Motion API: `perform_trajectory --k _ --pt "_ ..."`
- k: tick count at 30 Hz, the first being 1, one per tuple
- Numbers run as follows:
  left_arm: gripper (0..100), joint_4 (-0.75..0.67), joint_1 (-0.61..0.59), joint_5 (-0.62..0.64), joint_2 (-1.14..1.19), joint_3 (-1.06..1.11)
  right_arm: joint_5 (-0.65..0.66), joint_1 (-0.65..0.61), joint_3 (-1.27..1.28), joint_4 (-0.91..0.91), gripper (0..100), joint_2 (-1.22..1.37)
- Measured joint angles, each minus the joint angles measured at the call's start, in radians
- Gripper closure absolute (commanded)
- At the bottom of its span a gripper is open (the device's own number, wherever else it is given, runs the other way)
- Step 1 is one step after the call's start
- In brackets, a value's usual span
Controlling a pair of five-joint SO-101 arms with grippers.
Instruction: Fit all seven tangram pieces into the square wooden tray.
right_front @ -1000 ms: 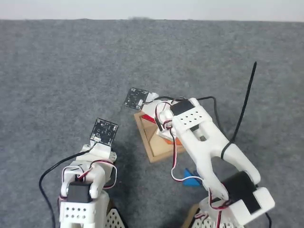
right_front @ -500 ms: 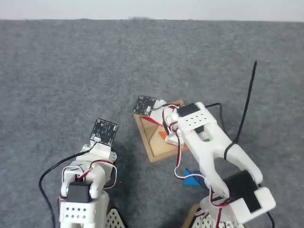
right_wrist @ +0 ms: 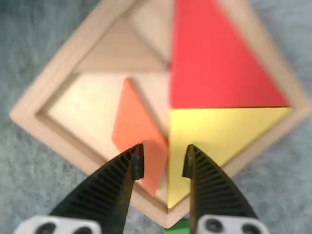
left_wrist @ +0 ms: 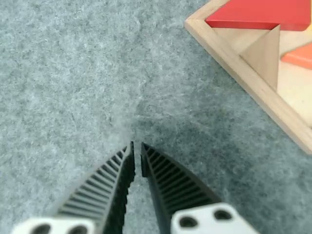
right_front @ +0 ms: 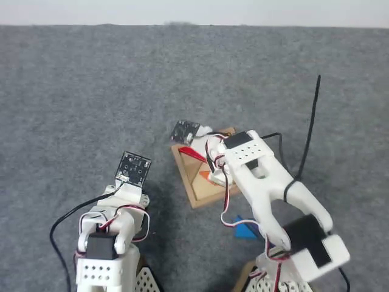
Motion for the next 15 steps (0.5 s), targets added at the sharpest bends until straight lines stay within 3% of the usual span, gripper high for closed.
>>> perform_trajectory --k 5,15 --pt "98 0.0 0.0 0.0 0.0 0.0 -0.135 -0.014 0.0 0.0 91.9 -0.089" --pt "98 0.0 0.0 0.0 0.0 0.0 -0.147 -0.034 0.06 -0.04 91.9 -0.092"
